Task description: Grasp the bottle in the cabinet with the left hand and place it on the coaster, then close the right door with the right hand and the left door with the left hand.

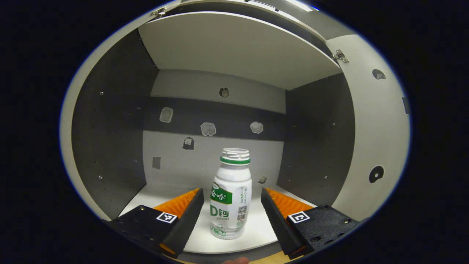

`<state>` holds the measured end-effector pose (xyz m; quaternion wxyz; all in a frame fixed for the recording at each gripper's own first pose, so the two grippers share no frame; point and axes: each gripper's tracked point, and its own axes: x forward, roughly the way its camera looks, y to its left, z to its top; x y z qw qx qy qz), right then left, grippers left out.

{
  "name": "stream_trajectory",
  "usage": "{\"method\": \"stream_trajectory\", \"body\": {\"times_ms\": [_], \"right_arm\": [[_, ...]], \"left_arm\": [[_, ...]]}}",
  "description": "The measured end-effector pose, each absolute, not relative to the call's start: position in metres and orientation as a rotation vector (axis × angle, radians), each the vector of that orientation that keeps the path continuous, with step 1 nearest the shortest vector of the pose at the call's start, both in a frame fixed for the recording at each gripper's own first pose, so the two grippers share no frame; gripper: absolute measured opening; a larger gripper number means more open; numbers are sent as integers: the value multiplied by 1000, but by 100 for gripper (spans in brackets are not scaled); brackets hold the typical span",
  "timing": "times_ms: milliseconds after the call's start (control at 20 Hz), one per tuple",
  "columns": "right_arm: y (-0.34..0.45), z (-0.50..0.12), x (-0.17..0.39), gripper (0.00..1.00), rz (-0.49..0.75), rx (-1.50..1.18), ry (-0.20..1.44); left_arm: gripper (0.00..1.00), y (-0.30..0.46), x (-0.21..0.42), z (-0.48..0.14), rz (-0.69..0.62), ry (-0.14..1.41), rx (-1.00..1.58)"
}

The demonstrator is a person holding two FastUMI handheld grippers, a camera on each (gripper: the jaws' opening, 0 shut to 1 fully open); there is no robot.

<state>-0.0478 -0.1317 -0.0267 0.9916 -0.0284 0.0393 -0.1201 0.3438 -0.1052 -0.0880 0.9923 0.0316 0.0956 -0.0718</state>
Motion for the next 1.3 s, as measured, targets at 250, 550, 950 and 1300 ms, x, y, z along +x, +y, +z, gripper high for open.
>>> {"method": "stream_trajectory", "body": {"times_ms": [250, 550, 950, 1300], "right_arm": [[-139, -27, -52, 89, -261, -40, 85], [-136, -24, -53, 89, -253, -46, 78], [-118, -24, -47, 98, -199, -61, 84], [-88, -16, -40, 98, -94, -48, 66]], "left_arm": [[95, -99, 361, -95, -90, 199, 97], [65, -102, 351, -91, -116, 192, 49], [65, -84, 276, -52, -86, 124, 57], [64, -97, 158, -86, -137, 87, 84]]}}
